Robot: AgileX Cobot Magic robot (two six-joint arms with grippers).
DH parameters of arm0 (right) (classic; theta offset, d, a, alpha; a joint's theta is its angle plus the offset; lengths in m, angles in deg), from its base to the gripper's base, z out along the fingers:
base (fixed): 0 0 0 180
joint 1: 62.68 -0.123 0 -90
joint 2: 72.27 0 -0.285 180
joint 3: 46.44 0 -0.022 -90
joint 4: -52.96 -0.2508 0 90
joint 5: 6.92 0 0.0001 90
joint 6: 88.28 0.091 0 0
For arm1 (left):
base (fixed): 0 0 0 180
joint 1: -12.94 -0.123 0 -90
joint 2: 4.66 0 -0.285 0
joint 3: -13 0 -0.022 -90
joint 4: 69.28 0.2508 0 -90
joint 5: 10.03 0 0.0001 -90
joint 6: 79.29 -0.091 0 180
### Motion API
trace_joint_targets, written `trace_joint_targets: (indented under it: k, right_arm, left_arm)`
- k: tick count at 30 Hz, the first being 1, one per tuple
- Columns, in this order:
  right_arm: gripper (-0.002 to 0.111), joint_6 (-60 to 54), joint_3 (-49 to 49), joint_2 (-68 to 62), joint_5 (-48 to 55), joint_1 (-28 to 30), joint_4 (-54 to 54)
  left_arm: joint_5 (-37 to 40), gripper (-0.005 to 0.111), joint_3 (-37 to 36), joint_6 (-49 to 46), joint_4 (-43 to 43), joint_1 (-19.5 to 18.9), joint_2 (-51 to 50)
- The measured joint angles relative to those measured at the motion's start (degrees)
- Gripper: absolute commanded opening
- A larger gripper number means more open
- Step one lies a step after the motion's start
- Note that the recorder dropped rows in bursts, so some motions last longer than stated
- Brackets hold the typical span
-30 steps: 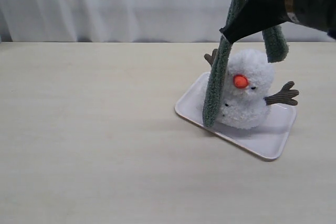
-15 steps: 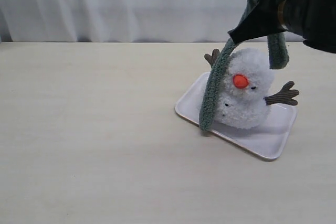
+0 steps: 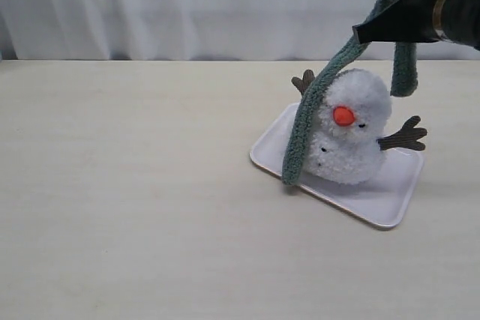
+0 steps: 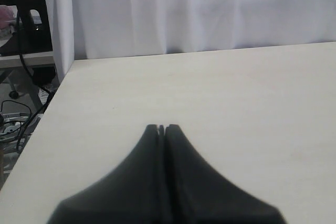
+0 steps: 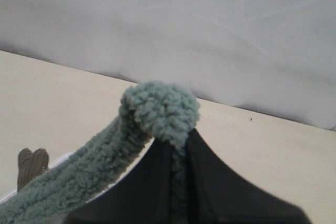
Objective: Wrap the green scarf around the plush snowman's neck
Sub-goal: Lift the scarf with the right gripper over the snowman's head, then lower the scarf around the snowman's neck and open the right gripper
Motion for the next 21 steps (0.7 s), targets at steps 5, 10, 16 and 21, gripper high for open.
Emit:
trace_joint_targets:
  k: [5, 10, 16, 21]
  right_arm:
    - [0.004, 0.24, 0.0, -2.73, -1.7, 0.39, 0.48]
    - [0.004, -4.34, 0.0, -4.22, 1.58, 0.39, -5.15]
    - [0.004, -20.38, 0.0, -4.21, 9.96, 0.42, -17.94]
    - [0.004, -26.62, 0.0, -4.21, 16.46, 0.52, -24.46]
  left_arm:
    - [0.0, 0.0, 0.0, 0.0, 0.0, 0.0, 0.0]
    - [0.0, 0.0, 0.0, 0.0, 0.0, 0.0, 0.0]
    - [0.0, 0.0, 0.0, 0.0, 0.0, 0.0, 0.0]
    - [0.0, 0.0, 0.0, 0.0, 0.0, 0.0, 0.0]
